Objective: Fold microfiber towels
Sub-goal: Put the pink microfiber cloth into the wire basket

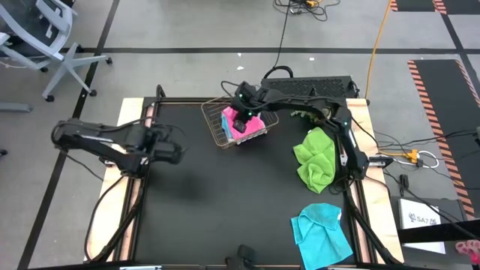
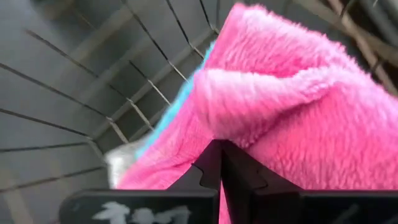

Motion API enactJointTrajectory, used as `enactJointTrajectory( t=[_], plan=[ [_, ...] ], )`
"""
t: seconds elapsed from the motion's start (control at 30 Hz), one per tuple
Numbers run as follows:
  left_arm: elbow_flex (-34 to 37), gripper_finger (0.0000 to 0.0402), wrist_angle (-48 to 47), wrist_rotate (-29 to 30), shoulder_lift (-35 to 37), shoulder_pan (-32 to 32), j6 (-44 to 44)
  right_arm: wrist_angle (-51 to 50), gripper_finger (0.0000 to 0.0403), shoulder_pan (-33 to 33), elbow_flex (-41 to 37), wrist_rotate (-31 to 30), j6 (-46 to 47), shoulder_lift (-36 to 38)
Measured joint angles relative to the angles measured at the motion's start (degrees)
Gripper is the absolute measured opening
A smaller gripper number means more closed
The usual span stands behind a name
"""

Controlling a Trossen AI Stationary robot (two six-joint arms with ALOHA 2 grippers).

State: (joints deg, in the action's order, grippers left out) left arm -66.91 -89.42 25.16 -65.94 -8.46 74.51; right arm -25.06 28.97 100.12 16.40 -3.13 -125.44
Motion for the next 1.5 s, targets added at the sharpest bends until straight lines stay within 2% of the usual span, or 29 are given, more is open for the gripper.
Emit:
enactJointTrajectory(
  t=[0.27,0.47,0.67,1.2,1.5],
  plan=[
    [3.4,0.0168,0.2,0.4,2.1,-2.9,4.8,-1.9,0.0,1.1,0.0,-1.1,-0.6,-0.8],
    [4.0,0.0168,1.2,0.6,1.9,-2.9,4.8,-0.7,0.0,-0.4,0.0,1.8,0.4,7.1],
    [4.0,0.0168,1.4,2.0,1.8,-2.9,4.8,2.2,0.0,-0.8,0.0,0.8,0.4,10.9],
    [4.0,0.0168,5.7,2.0,1.8,-2.9,1.2,4.1,0.0,2.1,-0.1,0.4,2.3,3.2],
    [4.0,0.0168,5.7,3.4,1.8,-2.9,0.1,11.9,0.0,1.5,-0.1,5.4,7.9,0.8]
  ],
)
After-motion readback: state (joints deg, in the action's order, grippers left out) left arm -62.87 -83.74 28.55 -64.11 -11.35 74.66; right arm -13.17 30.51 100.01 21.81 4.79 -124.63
